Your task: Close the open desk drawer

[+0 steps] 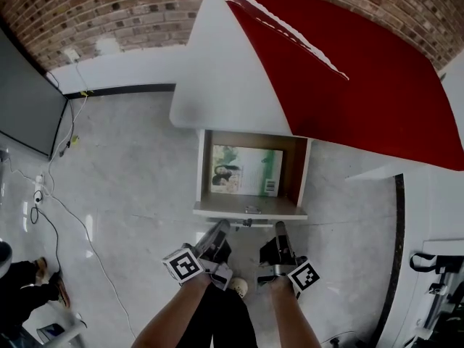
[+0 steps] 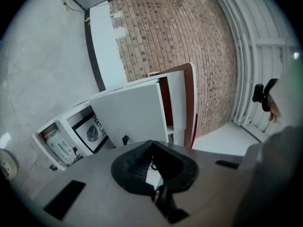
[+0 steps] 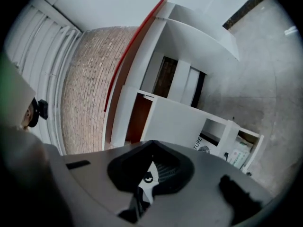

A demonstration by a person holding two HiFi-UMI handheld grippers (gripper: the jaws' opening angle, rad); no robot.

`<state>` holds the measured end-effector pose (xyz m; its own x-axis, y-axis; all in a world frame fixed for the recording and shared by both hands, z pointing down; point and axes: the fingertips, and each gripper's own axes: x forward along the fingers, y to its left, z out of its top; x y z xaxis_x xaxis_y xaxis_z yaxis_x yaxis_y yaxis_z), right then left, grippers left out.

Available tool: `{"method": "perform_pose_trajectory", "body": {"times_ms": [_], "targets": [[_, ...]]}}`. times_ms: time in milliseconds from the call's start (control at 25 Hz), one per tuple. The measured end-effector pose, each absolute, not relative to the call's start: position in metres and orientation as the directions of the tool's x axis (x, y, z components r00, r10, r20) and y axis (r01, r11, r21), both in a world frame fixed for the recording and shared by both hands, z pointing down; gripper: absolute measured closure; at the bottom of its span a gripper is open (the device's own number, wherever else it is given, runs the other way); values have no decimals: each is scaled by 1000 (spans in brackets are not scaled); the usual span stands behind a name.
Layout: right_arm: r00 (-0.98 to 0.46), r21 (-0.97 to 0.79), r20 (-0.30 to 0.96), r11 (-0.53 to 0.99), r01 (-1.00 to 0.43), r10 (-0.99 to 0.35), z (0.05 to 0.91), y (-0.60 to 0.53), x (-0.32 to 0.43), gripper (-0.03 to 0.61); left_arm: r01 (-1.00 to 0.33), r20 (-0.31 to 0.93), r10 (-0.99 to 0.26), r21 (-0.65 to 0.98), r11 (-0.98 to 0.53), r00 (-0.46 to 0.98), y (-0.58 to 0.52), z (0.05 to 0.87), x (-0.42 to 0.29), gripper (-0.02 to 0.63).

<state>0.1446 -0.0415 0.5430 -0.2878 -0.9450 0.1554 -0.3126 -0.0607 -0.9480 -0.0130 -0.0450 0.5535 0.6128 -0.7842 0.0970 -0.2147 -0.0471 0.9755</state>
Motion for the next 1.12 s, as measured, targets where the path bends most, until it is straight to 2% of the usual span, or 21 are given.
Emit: {"method": "perform_pose_trajectory", "body": {"times_ms": [160,320,680,1000,1120], "targets": [[-245,-963,158,-95,-251,-957,553,-50,146,572,-185,117,-802,983,8,585,-51,562,-17,604],[-260,-960,179,-111,-257,-949,556,-58,142,572,-214,84,-796,975,-58,599,-59,559,-18,604],[-264,-971,165,-110,-212,-950,555,-59,140,572,-238,73,-769,966,-105,635,-60,548,-10,604],[-295,-981,130,-80,-175,-947,550,-57,135,572,-267,99,-766,959,-97,636,-59,543,-9,604],[-314,-977,132,-70,-203,-940,548,-57,134,572,-276,105,-772,957,-93,627,-60,541,-9,604]]}}
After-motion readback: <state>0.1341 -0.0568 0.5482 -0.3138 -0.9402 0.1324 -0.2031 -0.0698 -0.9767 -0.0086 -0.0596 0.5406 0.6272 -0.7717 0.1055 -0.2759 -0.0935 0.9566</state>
